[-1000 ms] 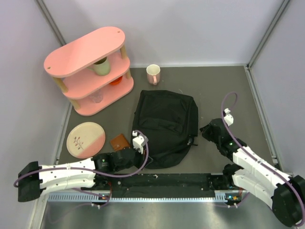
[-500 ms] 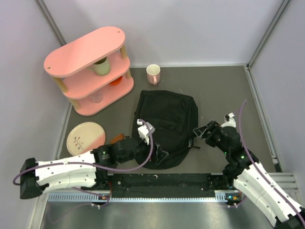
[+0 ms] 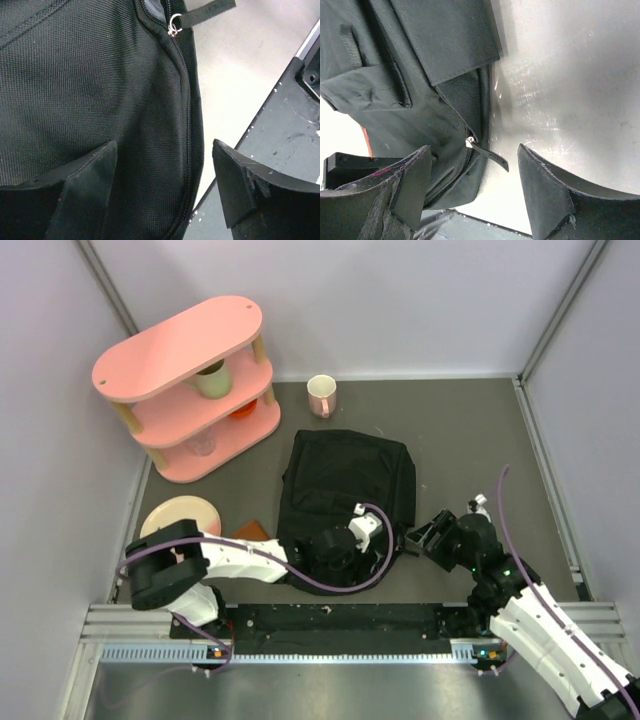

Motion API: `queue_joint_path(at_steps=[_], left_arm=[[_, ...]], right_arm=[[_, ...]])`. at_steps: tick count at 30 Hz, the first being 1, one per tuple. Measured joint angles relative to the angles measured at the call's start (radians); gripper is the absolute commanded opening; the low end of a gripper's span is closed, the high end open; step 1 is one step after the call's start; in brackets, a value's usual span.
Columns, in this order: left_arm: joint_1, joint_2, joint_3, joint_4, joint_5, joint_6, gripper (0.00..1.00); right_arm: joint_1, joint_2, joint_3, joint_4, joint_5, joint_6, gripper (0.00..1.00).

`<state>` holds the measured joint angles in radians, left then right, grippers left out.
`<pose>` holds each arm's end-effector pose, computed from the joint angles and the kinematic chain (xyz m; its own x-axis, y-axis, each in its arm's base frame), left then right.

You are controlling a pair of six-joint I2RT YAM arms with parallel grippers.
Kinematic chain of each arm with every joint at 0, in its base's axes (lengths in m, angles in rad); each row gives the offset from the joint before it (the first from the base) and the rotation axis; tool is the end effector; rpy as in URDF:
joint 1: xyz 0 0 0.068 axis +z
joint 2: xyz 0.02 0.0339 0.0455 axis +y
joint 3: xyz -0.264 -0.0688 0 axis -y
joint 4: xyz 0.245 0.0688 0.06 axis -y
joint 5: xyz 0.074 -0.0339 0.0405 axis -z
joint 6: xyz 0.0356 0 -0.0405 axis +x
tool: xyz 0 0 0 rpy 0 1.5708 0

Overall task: Pack the student bag
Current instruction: Zip the student bag at the center of the board.

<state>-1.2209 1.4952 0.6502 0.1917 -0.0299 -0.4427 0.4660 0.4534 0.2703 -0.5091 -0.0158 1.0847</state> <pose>0.1020 -0.2764 0.1667 -0.5870 0.3596 -0.7253 0.7519 0.5744 -0.3238 0.1059 0.0539 0.1736 -0.6732 0.6510 -0.3507 0.2892 0.6683 0.6854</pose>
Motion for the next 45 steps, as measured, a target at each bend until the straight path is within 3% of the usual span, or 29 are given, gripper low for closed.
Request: queue_joint_path(at_steps=[2, 3, 6, 9, 12, 15, 18, 20, 21, 29, 36, 45], left_arm=[[0.003, 0.033, 0.001, 0.035, 0.003, -0.008, 0.58], [0.003, 0.04, 0.001, 0.048, 0.006, -0.013, 0.44], [0.005, 0.063, 0.0, 0.093, 0.005, -0.038, 0.25], [0.008, 0.07, -0.011, 0.126, 0.006, -0.06, 0.17], [0.009, 0.071, -0.019, 0.14, 0.007, -0.074, 0.14], [0.009, 0.073, -0.022, 0.148, 0.006, -0.082, 0.13], [0.01, 0.074, -0.023, 0.15, 0.007, -0.083, 0.11], [0.01, 0.074, -0.023, 0.15, 0.007, -0.083, 0.09], [0.01, 0.074, -0.023, 0.15, 0.007, -0.083, 0.09], [0.01, 0.074, -0.029, 0.156, 0.007, -0.087, 0.0], [0.01, 0.069, -0.04, 0.172, 0.007, -0.088, 0.0], [0.005, 0.011, -0.091, 0.201, 0.016, -0.095, 0.0]], right_arm=[[0.0, 0.01, -0.007, -0.003, -0.013, 0.002, 0.63], [0.0, 0.02, -0.011, -0.001, -0.021, 0.004, 0.61], [0.0, 0.055, -0.028, 0.017, -0.05, 0.009, 0.58], [0.0, 0.087, -0.051, 0.054, -0.092, 0.016, 0.56], [0.0, 0.118, -0.061, 0.084, -0.115, 0.017, 0.45], [0.0, 0.14, -0.061, 0.117, -0.131, 0.013, 0.23], [0.0, 0.146, -0.061, 0.144, -0.144, 0.013, 0.09], [0.0, 0.152, -0.061, 0.159, -0.147, 0.009, 0.07], [0.0, 0.157, -0.061, 0.165, -0.147, 0.008, 0.01], [0.0, 0.242, -0.06, 0.204, -0.151, -0.014, 0.0], [0.0, 0.264, -0.006, 0.187, -0.15, -0.063, 0.0], [0.0, 0.34, 0.14, 0.142, -0.032, -0.14, 0.0]])
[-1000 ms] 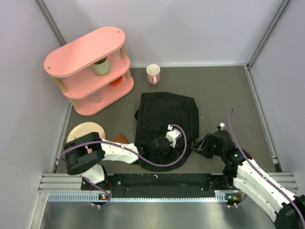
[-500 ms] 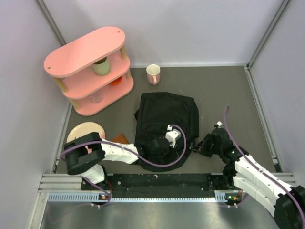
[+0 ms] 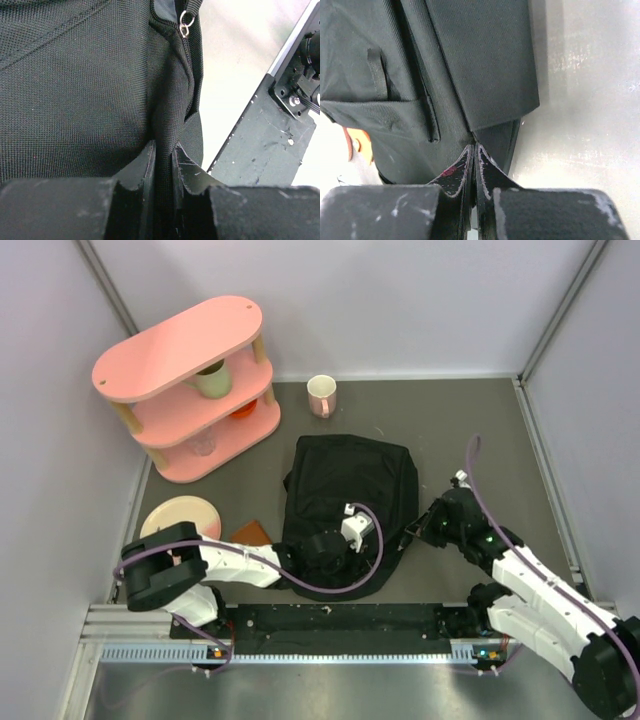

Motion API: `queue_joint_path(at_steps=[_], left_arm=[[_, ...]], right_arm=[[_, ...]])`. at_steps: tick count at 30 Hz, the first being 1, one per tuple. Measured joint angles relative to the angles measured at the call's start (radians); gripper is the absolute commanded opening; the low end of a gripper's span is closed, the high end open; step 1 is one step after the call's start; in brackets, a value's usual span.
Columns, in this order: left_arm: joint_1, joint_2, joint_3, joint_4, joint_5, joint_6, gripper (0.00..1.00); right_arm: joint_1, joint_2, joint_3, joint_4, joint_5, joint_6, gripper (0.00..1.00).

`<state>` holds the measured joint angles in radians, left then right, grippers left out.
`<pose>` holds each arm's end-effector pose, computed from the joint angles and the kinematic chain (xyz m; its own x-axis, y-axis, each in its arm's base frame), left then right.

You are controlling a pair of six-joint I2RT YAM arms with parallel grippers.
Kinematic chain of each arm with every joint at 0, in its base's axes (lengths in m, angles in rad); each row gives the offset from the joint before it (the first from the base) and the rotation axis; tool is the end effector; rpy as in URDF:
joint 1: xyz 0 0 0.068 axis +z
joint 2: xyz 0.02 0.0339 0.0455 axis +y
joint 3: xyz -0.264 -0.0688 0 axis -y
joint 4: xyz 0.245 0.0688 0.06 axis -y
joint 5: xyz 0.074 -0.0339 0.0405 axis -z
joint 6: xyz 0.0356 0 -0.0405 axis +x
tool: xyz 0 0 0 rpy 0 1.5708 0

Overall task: Pack the student bag
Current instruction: Zip the student bag at the center of the board.

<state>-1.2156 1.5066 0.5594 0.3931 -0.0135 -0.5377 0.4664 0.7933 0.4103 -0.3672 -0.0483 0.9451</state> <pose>0.1006 -0.2699 0.1554 -0.6353 0.2401 -0.7340 0.7081 0.5606 -0.4294 0.1463 0.0756 0.1910 -0.7463 0.5307 -0.4018 0.2121 0.7617 0.6122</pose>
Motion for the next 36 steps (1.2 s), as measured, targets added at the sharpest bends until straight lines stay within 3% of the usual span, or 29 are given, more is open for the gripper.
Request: queue_joint_path(at_steps=[10, 11, 12, 17, 21, 24, 30, 36], left_arm=[[-0.018, -0.027, -0.024, -0.036, 0.001, -0.007, 0.0], [-0.019, -0.027, -0.024, -0.039, 0.002, -0.008, 0.0], [-0.019, -0.028, -0.024, -0.04, 0.001, -0.008, 0.0], [-0.019, -0.032, -0.018, -0.056, -0.001, -0.01, 0.0], [-0.021, -0.032, -0.013, -0.067, -0.008, -0.013, 0.0], [-0.023, -0.032, -0.011, -0.072, -0.014, -0.014, 0.0], [-0.023, -0.032, -0.007, -0.077, -0.014, -0.014, 0.0], [-0.023, -0.032, -0.007, -0.078, -0.014, -0.017, 0.0]], right_arm=[[0.0, 0.047, 0.072, 0.032, -0.019, -0.068, 0.0], [0.0, 0.051, 0.075, 0.039, -0.039, -0.076, 0.19], [0.0, 0.06, 0.076, 0.053, -0.071, -0.083, 0.26], [0.0, 0.053, 0.06, 0.069, -0.134, -0.098, 0.49], [0.0, -0.072, 0.021, 0.043, -0.145, -0.09, 0.49], [0.0, -0.122, 0.007, 0.035, -0.18, -0.08, 0.43], [0.0, -0.11, -0.059, 0.008, -0.215, -0.066, 0.35], [0.002, -0.051, -0.066, -0.006, -0.215, -0.066, 0.36]])
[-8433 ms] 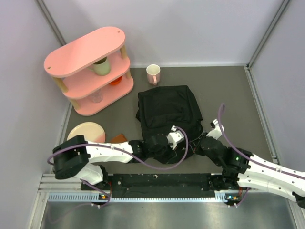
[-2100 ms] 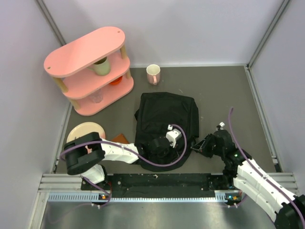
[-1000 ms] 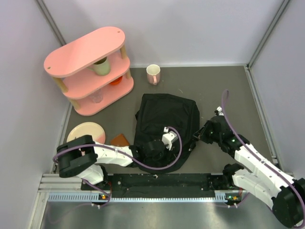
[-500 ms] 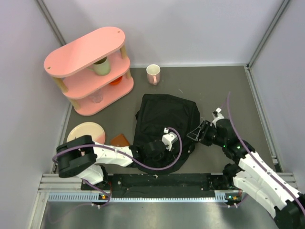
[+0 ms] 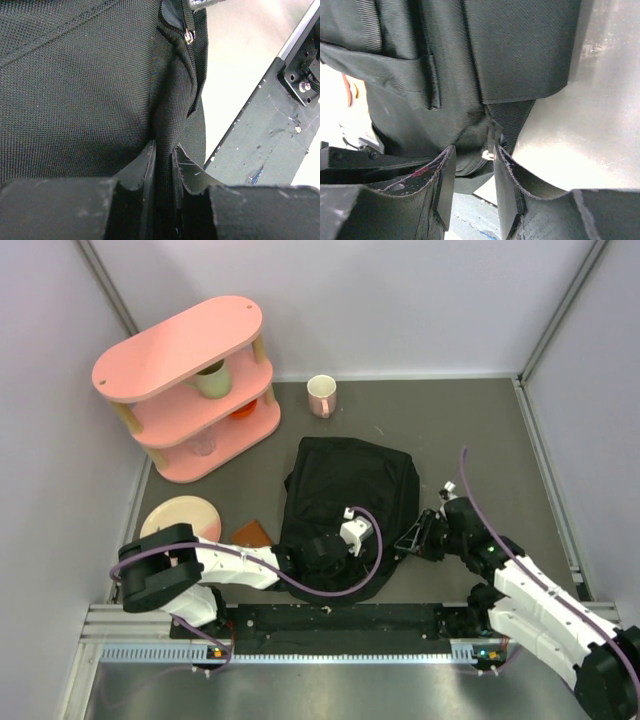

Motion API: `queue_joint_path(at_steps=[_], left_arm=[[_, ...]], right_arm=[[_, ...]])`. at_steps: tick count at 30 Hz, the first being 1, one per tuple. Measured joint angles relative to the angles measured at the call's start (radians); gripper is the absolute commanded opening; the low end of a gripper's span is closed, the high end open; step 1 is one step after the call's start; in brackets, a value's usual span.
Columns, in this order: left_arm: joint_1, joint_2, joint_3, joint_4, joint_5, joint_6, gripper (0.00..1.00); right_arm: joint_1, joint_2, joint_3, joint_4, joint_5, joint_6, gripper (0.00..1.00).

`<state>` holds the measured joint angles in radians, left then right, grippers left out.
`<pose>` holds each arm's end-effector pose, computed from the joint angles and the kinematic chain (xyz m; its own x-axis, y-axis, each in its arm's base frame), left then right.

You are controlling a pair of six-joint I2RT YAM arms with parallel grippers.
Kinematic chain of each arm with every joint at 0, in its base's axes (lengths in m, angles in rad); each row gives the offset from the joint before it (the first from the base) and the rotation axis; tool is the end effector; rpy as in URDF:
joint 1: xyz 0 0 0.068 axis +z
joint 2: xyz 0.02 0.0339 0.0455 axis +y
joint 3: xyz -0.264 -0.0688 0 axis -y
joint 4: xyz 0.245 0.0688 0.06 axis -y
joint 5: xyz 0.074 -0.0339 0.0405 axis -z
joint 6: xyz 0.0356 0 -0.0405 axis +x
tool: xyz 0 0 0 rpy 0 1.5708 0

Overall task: Pack the student bag
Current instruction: Zip the student bag at the center of the board.

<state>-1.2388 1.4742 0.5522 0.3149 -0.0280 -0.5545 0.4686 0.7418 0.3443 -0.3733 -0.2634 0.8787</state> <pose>0.0923 -0.2648 0.1548 -0.6517 0.2755 -0.7067 0.6992 0.5794 -0.4189 0.1316 0.0770 0.1768 -0.8607 0.3975 -0.3181 0.0940 0.7382 0.6681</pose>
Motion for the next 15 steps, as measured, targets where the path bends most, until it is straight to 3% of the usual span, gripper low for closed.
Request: queue_joint_path(at_steps=[15], left_arm=[[-0.001, -0.026, 0.0, -0.013, -0.003, -0.005, 0.0]], right_arm=[[0.014, 0.109, -0.04, 0.096, 0.028, 0.011, 0.34]])
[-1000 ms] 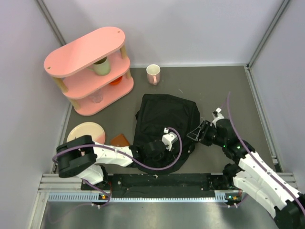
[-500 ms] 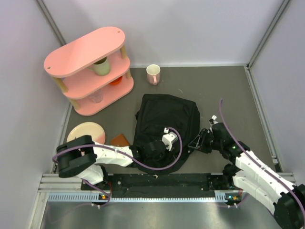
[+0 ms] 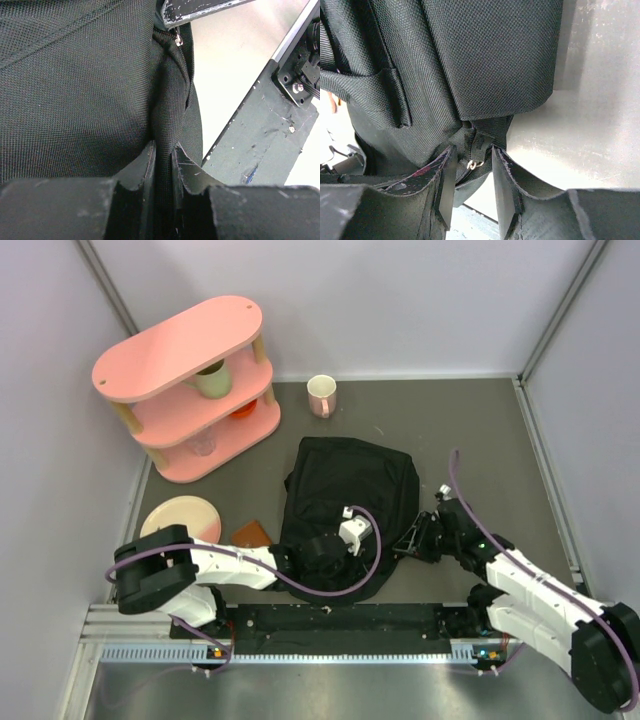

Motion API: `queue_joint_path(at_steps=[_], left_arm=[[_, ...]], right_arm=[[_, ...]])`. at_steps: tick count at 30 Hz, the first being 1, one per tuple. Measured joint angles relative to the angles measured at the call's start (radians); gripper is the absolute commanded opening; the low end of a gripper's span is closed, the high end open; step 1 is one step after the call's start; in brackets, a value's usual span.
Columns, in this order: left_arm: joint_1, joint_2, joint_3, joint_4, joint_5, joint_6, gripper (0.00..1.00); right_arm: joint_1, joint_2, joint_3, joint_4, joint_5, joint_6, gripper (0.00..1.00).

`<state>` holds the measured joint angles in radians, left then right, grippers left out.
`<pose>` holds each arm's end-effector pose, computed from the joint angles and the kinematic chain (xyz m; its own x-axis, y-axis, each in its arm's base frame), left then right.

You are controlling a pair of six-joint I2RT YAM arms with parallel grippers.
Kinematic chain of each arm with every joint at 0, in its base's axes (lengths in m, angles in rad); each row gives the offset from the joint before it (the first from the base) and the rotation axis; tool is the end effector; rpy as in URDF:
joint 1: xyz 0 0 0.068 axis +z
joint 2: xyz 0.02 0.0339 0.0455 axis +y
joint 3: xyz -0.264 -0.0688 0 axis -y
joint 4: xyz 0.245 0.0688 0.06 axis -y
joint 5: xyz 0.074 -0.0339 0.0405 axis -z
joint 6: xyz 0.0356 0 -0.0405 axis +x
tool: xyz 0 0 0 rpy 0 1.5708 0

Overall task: Pack the student bag
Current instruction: Zip the student bag at the center of the board.

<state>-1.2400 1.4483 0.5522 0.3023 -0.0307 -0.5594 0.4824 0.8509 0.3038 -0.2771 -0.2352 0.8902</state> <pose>0.0915 -0.2630 0.1604 -0.6513 0.2635 -0.7116 0.6978 0.5764 -0.4253 0.1380 0.0817 0.1561 -0.8688 0.3982 -0.2944 0.1333 0.7605 0.6355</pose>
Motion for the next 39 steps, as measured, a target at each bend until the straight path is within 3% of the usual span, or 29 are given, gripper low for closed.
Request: queue_joint_path(at_steps=[8, 11, 13, 14, 15, 17, 18, 26, 33, 39], left_arm=[[0.0, 0.0, 0.0, 0.0, -0.001, -0.004, 0.0], [0.0, 0.0, 0.0, 0.0, 0.0, -0.004, 0.0], [0.0, 0.0, 0.0, 0.0, 0.0, -0.005, 0.0], [0.0, 0.0, 0.0, 0.0, -0.001, -0.005, 0.0], [0.0, 0.0, 0.0, 0.0, -0.001, -0.005, 0.0], [0.0, 0.0, 0.0, 0.0, -0.001, -0.006, 0.0], [0.0, 0.0, 0.0, -0.001, -0.001, -0.006, 0.0], [0.0, -0.006, -0.005, -0.002, -0.004, -0.009, 0.0], [0.0, -0.034, -0.017, 0.023, -0.011, -0.015, 0.0], [-0.003, -0.034, -0.018, 0.032, -0.011, -0.016, 0.0]], right_arm=[[0.02, 0.042, -0.016, 0.063, -0.007, 0.004, 0.21], [0.02, 0.041, -0.034, 0.08, -0.01, 0.012, 0.3], [0.02, 0.04, -0.038, 0.092, -0.015, 0.019, 0.3], [0.021, 0.039, -0.042, 0.103, -0.018, 0.019, 0.27], [0.021, 0.039, -0.045, 0.108, -0.019, 0.022, 0.15], [0.021, 0.039, -0.051, 0.114, -0.019, 0.022, 0.02], [0.021, 0.039, -0.055, 0.116, -0.018, 0.024, 0.0], [0.021, -0.019, -0.063, 0.106, 0.005, 0.046, 0.0], [0.03, -0.204, -0.063, 0.028, 0.088, 0.072, 0.0], [0.033, -0.216, -0.061, 0.002, 0.153, 0.089, 0.0]])
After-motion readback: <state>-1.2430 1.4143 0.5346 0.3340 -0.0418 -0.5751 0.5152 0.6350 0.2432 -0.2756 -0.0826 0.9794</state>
